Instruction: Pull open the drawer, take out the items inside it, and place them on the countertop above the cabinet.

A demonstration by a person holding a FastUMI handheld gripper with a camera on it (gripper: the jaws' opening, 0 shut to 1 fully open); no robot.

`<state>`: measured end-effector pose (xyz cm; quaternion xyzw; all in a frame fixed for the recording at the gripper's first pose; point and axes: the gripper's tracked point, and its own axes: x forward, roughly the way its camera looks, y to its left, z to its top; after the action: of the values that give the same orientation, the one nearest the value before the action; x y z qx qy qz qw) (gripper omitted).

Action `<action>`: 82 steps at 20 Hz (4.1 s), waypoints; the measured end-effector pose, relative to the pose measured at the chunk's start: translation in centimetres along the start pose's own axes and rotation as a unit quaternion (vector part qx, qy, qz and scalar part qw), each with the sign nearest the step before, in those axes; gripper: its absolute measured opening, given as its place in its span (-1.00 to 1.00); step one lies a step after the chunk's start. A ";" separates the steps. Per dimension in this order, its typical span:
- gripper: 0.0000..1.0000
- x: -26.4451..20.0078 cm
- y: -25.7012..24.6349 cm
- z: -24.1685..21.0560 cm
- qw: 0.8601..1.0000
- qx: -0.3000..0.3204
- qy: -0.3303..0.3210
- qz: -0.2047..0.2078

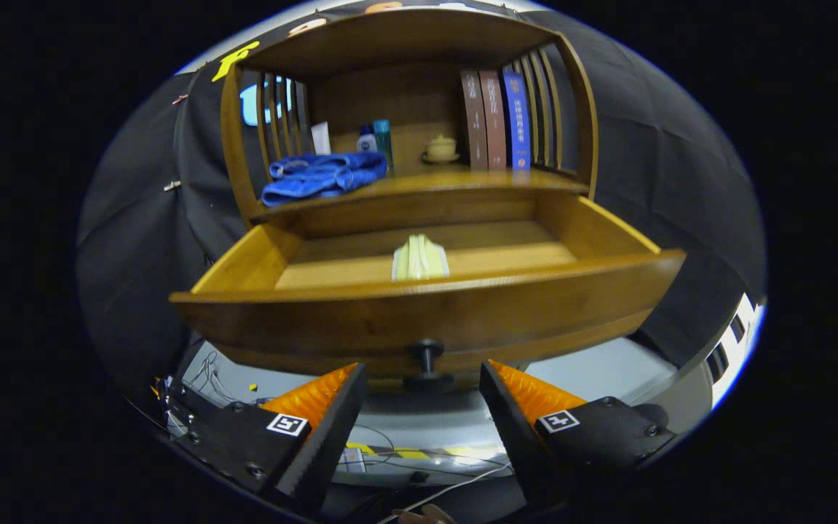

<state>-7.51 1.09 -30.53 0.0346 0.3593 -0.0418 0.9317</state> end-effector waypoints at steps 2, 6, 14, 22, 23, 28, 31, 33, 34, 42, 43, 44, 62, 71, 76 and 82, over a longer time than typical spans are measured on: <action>0.99 -0.9 1.4 3.9 0.999 -0.011 -0.028 0.022; 0.99 0.4 2.4 11.3 0.997 -0.011 -0.069 0.043; 0.99 12.4 1.5 12.8 0.996 -0.017 0.084 0.027; 0.50 18.4 0.5 7.0 0.970 -0.031 0.242 0.016; 0.44 18.5 0.7 6.6 0.966 -0.032 0.255 0.019; 0.14 19.6 0.5 4.3 0.956 -0.056 0.289 0.004; -0.33 19.2 0.9 4.9 0.957 -0.063 0.283 0.006; -0.48 19.5 0.7 5.0 0.957 -0.049 0.286 0.008; -0.64 18.9 0.7 5.0 0.957 -0.039 0.288 0.011; -0.64 15.5 0.7 7.0 0.976 -0.027 0.215 0.028; -0.64 14.4 0.5 7.7 0.979 -0.027 0.199 0.028; -0.64 13.2 0.3 8.6 0.983 -0.027 0.180 0.029; -0.64 18.9 0.7 25.1 0.997 0.010 0.069 0.035; -0.60 23.6 0.4 25.0 0.995 -0.020 0.098 0.012; 0.41 23.8 0.7 25.6 0.996 -0.014 0.091 0.015; 0.70 21.6 0.7 26.3 0.998 -0.006 0.064 0.017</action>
<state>25.99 -1.79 -25.57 0.0381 0.4180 -0.0214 0.9074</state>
